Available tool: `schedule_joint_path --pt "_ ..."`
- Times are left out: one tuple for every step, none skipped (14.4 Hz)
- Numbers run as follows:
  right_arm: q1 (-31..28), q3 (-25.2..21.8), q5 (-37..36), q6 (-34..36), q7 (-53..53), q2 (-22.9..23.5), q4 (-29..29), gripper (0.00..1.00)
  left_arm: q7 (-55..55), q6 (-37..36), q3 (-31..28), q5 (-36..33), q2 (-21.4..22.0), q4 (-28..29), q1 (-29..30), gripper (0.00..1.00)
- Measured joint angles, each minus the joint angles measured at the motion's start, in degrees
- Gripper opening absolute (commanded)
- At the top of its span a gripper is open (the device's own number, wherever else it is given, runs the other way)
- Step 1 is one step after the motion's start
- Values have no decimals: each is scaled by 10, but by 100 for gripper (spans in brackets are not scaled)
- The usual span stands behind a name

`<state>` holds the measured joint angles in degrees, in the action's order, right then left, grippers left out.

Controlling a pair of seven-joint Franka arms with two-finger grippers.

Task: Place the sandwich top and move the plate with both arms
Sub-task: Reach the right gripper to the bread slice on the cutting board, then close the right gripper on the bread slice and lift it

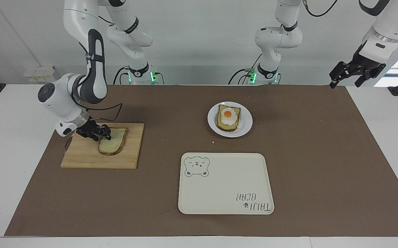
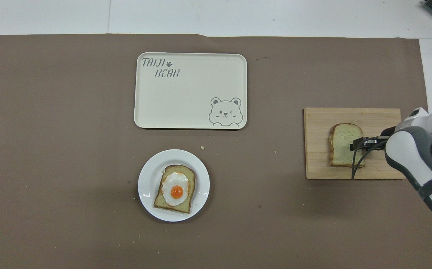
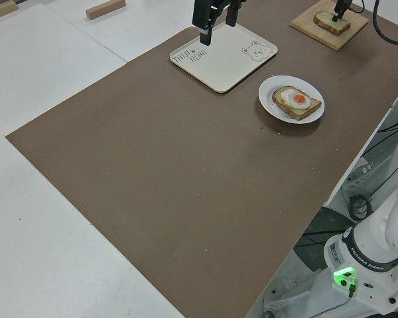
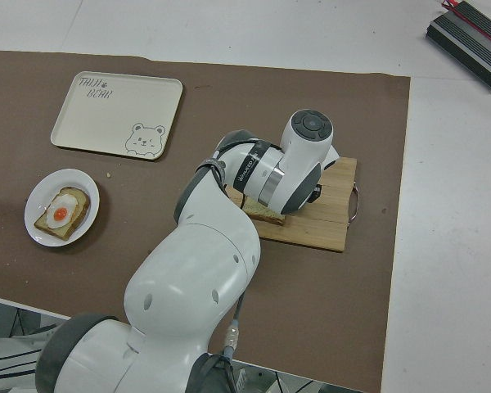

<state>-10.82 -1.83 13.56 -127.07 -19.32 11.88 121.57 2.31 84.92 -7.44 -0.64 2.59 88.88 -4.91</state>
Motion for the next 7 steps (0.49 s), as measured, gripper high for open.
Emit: schedule_joint_path --pt "0 2 3 1 1 -2 0 0 0 0 0 0 0 0 0 100" --pt "0 2 4 1 4 -3 0 0 0 0 0 0 0 0 0 100" --pt "0 1 4 1 9 -4 0 0 0 0 0 0 0 0 0 100" --pt "0 0 4 1 10 -4 0 0 0 0 0 0 0 0 0 100" --pt "0 0 4 1 11 -4 -1 0 0 0 0 0 0 0 0 100" --pt "0 -1 4 1 11 -4 -2 0 0 0 0 0 0 0 0 100" --pt "0 -1 4 1 11 -4 -3 0 0 0 0 0 0 0 0 100"
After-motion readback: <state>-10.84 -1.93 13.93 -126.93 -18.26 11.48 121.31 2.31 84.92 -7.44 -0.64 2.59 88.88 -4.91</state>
